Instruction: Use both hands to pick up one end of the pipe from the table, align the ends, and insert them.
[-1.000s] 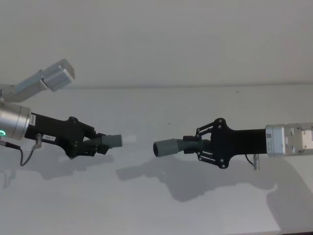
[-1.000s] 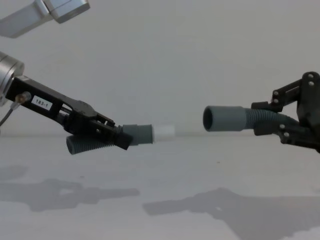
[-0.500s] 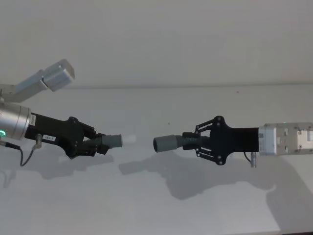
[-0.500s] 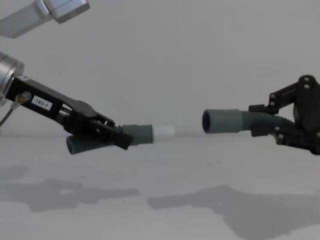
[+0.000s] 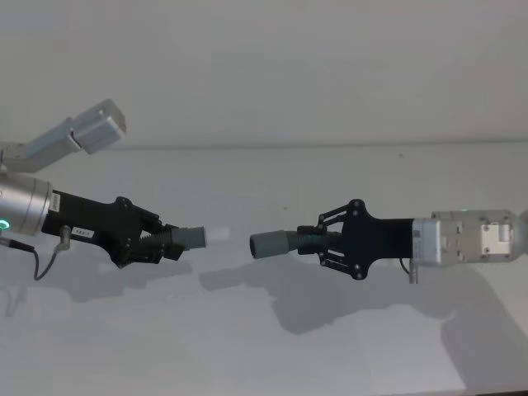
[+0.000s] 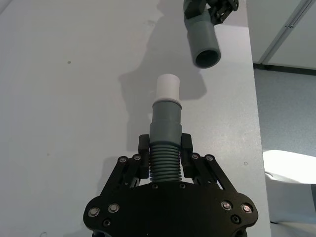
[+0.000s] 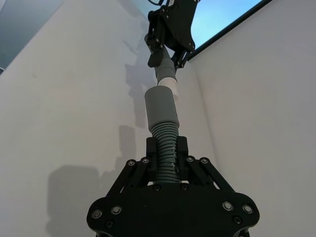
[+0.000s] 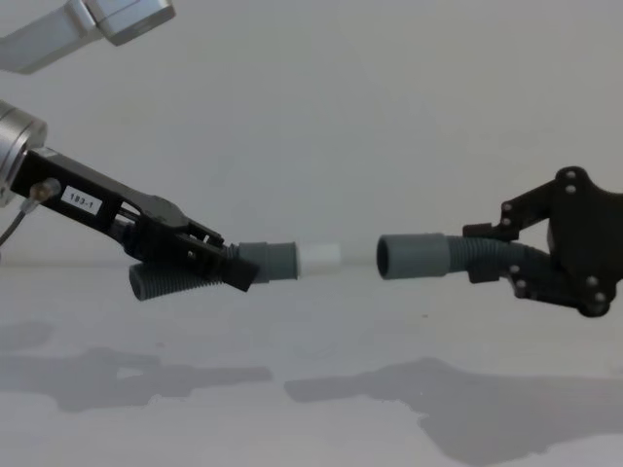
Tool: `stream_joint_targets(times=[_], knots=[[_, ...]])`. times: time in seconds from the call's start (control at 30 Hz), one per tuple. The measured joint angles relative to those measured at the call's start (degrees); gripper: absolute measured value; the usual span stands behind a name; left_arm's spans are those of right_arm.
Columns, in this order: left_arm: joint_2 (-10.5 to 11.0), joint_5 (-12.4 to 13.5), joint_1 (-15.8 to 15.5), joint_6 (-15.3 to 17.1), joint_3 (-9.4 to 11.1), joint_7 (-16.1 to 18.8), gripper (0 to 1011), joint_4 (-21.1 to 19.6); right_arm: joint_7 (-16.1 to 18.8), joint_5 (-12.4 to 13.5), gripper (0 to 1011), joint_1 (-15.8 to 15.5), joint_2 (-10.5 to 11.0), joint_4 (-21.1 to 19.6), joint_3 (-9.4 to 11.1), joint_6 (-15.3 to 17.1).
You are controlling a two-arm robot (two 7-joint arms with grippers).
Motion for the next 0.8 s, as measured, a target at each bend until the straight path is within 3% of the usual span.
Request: stream_joint_targets(times=[0.8], knots=[[0.0, 0.0, 0.0, 0.0, 0.0, 0.0, 330, 0.0, -4.4, -4.5, 204, 2.1, -2.1, 4.4, -1.2, -0.7]])
